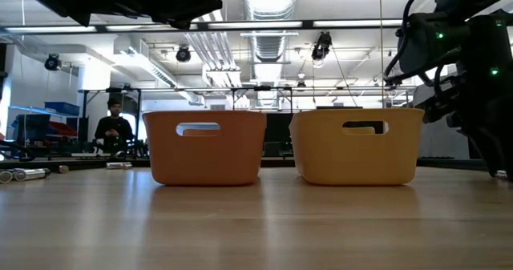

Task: Sort batteries
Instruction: Put the black-silver battery into the yellow bin

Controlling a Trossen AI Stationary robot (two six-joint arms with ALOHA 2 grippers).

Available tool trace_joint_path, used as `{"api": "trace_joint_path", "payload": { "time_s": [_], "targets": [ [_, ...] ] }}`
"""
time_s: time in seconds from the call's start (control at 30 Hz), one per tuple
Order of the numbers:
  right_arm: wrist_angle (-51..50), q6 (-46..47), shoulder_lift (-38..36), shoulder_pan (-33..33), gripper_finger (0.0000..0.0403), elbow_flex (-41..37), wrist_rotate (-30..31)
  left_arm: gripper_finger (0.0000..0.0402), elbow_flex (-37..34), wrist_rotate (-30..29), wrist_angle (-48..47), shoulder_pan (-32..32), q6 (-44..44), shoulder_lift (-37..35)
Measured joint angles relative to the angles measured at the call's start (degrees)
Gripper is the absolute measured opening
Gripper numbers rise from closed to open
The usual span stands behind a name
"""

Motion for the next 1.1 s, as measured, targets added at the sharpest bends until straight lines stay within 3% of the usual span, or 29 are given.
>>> {"api": "trace_joint_path", "payload": {
  "time_s": [0.2, 0.57, 0.77, 1.1],
  "targets": [
    [-1.11, 1.64, 0.24, 0.12, 0.0229, 3.28, 0.72, 0.0095, 0.0, 0.0, 0.0, 0.0, 0.0, -0.02],
    [-8.41, -2.55, 0.26, 0.13, 0.023, 21.36, 6.04, 0.0095, 0.15, 0.0, -0.04, 0.0, 0.0, 0.0],
    [-4.22, -7.81, 0.26, -0.04, 0.0227, 28.18, 10.17, 0.0095, 0.15, 0.0, -0.1, 0.0, -0.39, 0.04],
    [9.41, -18.11, 4.64, -3.78, 0.0229, 27.99, 9.12, 0.0095, 0.15, 0.0, -0.07, 0.0, -0.66, 0.09]
  ]
}}
